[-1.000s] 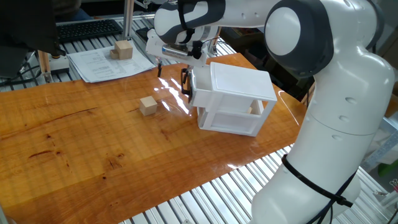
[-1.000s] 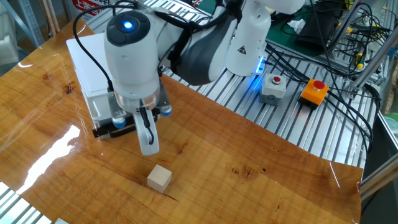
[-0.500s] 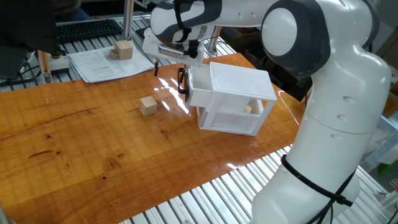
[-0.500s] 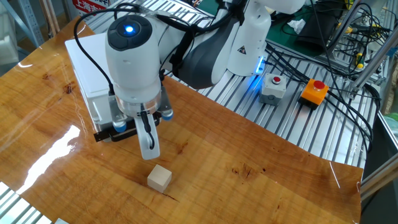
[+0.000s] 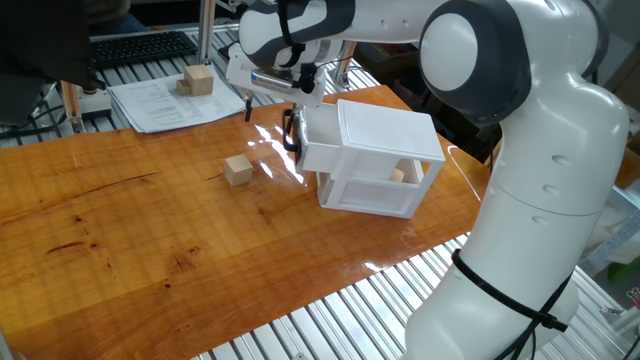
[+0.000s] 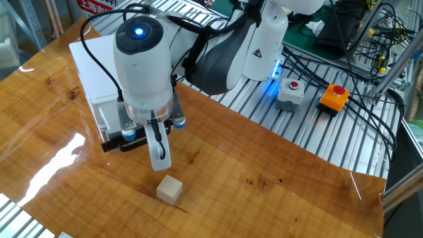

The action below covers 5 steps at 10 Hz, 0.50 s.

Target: Put things in the drawer

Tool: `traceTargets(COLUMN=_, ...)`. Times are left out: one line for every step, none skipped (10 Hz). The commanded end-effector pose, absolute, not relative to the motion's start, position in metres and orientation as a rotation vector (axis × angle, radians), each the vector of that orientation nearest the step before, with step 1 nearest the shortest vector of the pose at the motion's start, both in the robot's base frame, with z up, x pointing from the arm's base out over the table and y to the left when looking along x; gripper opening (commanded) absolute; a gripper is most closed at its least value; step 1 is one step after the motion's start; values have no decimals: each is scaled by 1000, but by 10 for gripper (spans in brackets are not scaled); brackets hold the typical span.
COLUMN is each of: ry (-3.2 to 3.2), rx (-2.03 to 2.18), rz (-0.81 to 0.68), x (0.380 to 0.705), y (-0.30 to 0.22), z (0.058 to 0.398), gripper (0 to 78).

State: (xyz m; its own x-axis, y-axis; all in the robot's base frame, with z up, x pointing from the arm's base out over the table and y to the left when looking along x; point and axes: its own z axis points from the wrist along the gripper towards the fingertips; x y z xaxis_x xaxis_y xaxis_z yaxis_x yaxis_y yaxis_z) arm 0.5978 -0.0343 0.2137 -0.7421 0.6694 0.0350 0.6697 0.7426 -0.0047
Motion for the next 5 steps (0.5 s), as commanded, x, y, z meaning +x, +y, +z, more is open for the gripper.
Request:
traceTargets(ry=-2909, rx=-1119, rz=14, x=599, y=-33, z=216, gripper=775)
traceTargets(ry=-2909, rx=-1119, rz=14, x=599, y=-33, z=216, gripper=775)
traceTargets(ry=-2915, rx=-1117, rz=50, x=599, y=-33, z=216, gripper=775)
traceTargets(ry=-2915, rx=-1119, rz=55, x=599, y=-33, z=217, gripper=775)
traceTargets(ry=-2915, rx=-1120, rz=58, x=599, y=-33, z=218, gripper=775)
